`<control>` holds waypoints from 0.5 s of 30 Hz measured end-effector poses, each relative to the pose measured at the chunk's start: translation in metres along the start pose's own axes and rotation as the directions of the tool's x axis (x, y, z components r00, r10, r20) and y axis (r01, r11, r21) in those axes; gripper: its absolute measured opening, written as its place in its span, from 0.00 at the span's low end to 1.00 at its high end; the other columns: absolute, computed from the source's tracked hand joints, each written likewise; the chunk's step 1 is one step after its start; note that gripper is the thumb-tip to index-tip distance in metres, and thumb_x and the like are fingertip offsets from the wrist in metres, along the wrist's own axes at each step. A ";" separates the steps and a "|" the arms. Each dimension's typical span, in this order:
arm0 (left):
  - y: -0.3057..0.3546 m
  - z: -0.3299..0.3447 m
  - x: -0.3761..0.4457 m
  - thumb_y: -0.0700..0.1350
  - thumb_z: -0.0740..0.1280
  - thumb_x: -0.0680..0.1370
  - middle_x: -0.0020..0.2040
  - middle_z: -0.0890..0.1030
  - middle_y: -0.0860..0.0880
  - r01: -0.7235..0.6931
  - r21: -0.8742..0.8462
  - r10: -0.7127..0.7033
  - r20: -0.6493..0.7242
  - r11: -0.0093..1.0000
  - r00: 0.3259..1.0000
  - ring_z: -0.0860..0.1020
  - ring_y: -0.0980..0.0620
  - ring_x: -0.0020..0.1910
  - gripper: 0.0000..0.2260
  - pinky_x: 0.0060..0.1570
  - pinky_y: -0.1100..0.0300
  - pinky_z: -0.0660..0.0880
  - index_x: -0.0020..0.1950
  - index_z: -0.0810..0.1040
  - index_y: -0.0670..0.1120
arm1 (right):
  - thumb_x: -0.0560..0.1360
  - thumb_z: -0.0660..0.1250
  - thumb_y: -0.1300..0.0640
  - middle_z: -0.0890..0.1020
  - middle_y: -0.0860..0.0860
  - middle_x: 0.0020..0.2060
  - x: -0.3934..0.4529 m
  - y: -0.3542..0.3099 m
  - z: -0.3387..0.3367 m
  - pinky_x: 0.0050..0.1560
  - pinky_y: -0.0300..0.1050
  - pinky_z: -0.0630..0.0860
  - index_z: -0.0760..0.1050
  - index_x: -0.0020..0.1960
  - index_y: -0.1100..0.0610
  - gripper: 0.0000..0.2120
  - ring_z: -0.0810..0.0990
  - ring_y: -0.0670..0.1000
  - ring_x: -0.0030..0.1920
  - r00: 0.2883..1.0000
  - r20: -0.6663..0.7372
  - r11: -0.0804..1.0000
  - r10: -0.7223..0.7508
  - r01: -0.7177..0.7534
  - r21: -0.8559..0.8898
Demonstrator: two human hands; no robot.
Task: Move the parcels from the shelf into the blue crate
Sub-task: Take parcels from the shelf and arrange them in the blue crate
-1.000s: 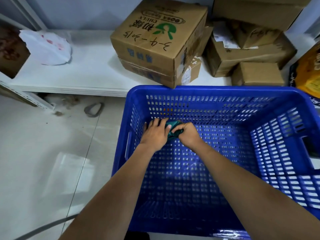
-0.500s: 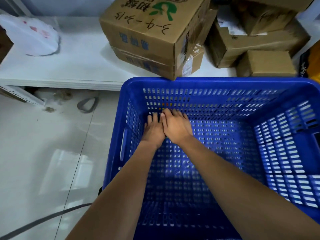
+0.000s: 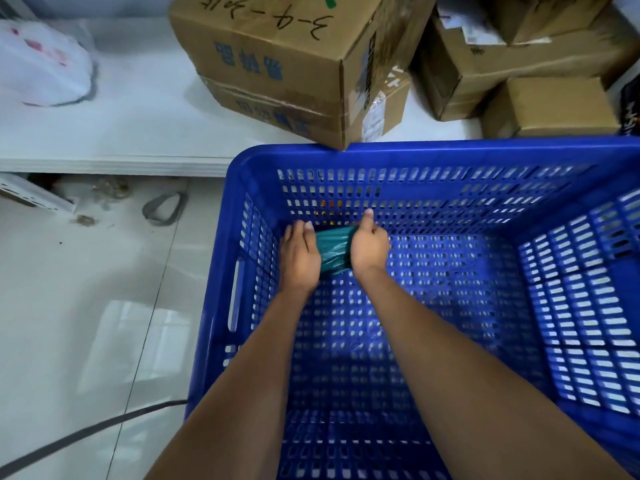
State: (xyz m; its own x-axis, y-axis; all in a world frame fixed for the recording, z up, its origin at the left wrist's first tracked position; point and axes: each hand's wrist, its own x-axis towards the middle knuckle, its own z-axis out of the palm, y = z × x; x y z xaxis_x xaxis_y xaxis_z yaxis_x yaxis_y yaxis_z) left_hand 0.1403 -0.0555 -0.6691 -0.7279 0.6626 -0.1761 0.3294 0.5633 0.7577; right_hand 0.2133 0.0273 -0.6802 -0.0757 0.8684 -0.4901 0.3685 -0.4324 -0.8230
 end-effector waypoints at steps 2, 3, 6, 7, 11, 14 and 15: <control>0.008 0.002 -0.002 0.51 0.50 0.86 0.64 0.76 0.42 0.146 -0.180 -0.153 -0.025 0.973 0.988 0.72 0.44 0.65 0.20 0.63 0.57 0.66 0.67 0.73 0.41 | 0.82 0.52 0.41 0.72 0.52 0.36 0.003 -0.002 0.000 0.43 0.48 0.69 0.68 0.41 0.57 0.22 0.71 0.53 0.37 0.991 0.025 0.983 0.131 -0.133 0.126; 0.010 0.003 -0.001 0.53 0.50 0.85 0.64 0.77 0.44 0.196 -0.245 -0.210 -0.031 0.949 0.977 0.73 0.45 0.65 0.21 0.59 0.60 0.66 0.68 0.73 0.42 | 0.82 0.53 0.42 0.71 0.51 0.36 0.004 -0.003 -0.001 0.42 0.48 0.68 0.68 0.43 0.57 0.20 0.69 0.51 0.35 0.983 0.048 0.969 0.176 -0.181 0.168; 0.008 0.009 0.008 0.59 0.52 0.83 0.39 0.78 0.46 0.330 -0.444 -0.383 -0.033 0.833 0.923 0.76 0.46 0.40 0.22 0.43 0.56 0.70 0.41 0.76 0.47 | 0.81 0.55 0.41 0.68 0.50 0.33 0.011 0.000 -0.001 0.36 0.47 0.65 0.68 0.50 0.58 0.19 0.67 0.50 0.33 0.958 0.103 0.929 0.266 -0.283 0.237; 0.009 0.011 0.008 0.60 0.54 0.83 0.32 0.70 0.47 0.361 -0.485 -0.433 -0.041 0.796 0.900 0.70 0.48 0.32 0.23 0.36 0.56 0.65 0.34 0.68 0.46 | 0.81 0.56 0.40 0.69 0.50 0.34 0.013 0.002 0.000 0.37 0.46 0.65 0.69 0.51 0.58 0.20 0.68 0.51 0.34 0.951 0.110 0.916 0.290 -0.309 0.257; 0.015 0.014 0.008 0.61 0.58 0.81 0.29 0.65 0.48 0.430 -0.579 -0.566 -0.068 0.693 0.821 0.64 0.52 0.27 0.23 0.29 0.57 0.59 0.34 0.65 0.46 | 0.80 0.56 0.38 0.66 0.50 0.33 0.016 0.002 0.003 0.37 0.47 0.64 0.75 0.54 0.62 0.26 0.65 0.51 0.34 0.942 0.081 0.883 0.326 -0.334 0.329; 0.018 0.011 0.011 0.63 0.58 0.80 0.30 0.66 0.49 0.456 -0.622 -0.613 -0.050 0.637 0.788 0.64 0.52 0.28 0.23 0.29 0.57 0.60 0.38 0.69 0.46 | 0.79 0.56 0.36 0.78 0.53 0.36 0.016 -0.002 0.005 0.43 0.52 0.73 0.71 0.66 0.68 0.36 0.76 0.58 0.38 0.936 0.075 0.848 0.343 -0.344 0.403; 0.017 0.010 0.013 0.64 0.57 0.80 0.31 0.67 0.49 0.472 -0.627 -0.629 -0.036 0.619 0.777 0.65 0.52 0.28 0.23 0.29 0.57 0.61 0.40 0.71 0.46 | 0.78 0.57 0.35 0.83 0.57 0.45 0.017 -0.001 0.005 0.50 0.57 0.76 0.74 0.64 0.68 0.36 0.80 0.63 0.45 0.936 0.092 0.836 0.340 -0.345 0.427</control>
State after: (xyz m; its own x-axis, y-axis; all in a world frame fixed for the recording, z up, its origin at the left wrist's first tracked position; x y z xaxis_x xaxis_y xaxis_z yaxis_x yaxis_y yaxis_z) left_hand 0.1427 -0.0324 -0.6645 -0.7941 0.1431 -0.5907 -0.5169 0.3521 0.7803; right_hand 0.2067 0.0412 -0.6896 -0.0304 0.6437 -0.7647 -0.0614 -0.7648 -0.6413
